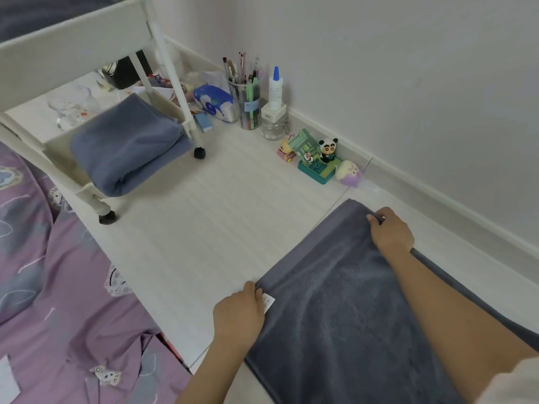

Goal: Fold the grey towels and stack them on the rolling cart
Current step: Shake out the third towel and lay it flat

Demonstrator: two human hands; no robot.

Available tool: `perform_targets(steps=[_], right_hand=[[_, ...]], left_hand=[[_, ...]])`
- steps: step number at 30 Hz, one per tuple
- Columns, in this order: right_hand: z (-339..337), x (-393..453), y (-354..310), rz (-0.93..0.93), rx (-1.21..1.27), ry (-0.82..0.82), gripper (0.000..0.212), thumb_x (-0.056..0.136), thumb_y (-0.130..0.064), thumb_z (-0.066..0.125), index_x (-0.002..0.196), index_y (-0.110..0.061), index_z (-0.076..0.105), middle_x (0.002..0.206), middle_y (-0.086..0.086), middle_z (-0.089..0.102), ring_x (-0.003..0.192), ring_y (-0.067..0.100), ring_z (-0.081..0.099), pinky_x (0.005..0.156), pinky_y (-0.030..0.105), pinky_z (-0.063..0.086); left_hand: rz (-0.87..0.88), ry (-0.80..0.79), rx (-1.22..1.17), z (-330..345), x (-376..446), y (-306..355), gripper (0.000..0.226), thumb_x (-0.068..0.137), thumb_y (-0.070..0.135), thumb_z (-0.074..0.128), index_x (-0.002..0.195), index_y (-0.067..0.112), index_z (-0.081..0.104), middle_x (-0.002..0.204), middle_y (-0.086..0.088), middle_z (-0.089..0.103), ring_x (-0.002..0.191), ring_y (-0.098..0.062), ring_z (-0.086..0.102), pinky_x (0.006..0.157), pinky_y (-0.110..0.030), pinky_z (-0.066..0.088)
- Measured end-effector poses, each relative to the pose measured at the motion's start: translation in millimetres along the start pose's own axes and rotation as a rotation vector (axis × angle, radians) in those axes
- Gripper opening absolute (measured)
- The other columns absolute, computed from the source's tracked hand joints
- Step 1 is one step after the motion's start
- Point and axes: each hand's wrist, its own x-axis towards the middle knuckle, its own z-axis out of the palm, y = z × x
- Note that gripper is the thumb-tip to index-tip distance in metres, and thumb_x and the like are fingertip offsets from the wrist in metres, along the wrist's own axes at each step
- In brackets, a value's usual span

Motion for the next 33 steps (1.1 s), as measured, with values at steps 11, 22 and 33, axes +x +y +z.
perform_targets(steps=[11, 22, 33], right_hand=[[-7, -37, 15, -0.240, -0.186, 0.045, 0.054, 0.097, -0.044, 0.038, 0.142, -0.016, 0.034, 0.136, 0.014, 0.047, 0.121, 0.035, 0.040, 0.100, 0.045, 0.028], [-1, -201, 174, 0.064, -0.230, 0.050, 0.059, 0.095, -0.052, 0.006, 0.149, -0.029, 0.008, 0.158, 0.003, 0.012, 0.146, 0.024, 0.010, 0.117, 0.044, 0.004], [-10, -220, 199, 0.109, -0.295, 0.022, 0.062, 0.093, -0.051, 0.006, 0.147, -0.028, 0.026, 0.153, 0.003, 0.028, 0.143, 0.023, 0.015, 0.113, 0.037, -0.011]], left_hand=[[0.346, 0.242, -0.251, 19, 7, 37, 0.043, 0.091, 0.015, 0.043, 0.134, 0.015, 0.053, 0.138, -0.003, 0.052, 0.129, -0.024, 0.046, 0.115, -0.039, 0.025], [0.556, -0.075, -0.074, 19, 50, 92, 0.065, 0.093, 0.055, -0.004, 0.151, 0.024, -0.007, 0.158, 0.003, -0.015, 0.145, -0.011, -0.017, 0.115, -0.031, -0.017], [0.565, 0.065, 0.095, 38, 22, 103, 0.083, 0.084, 0.064, -0.018, 0.151, 0.019, -0.001, 0.160, -0.006, -0.004, 0.147, -0.022, -0.009, 0.117, -0.041, -0.013]])
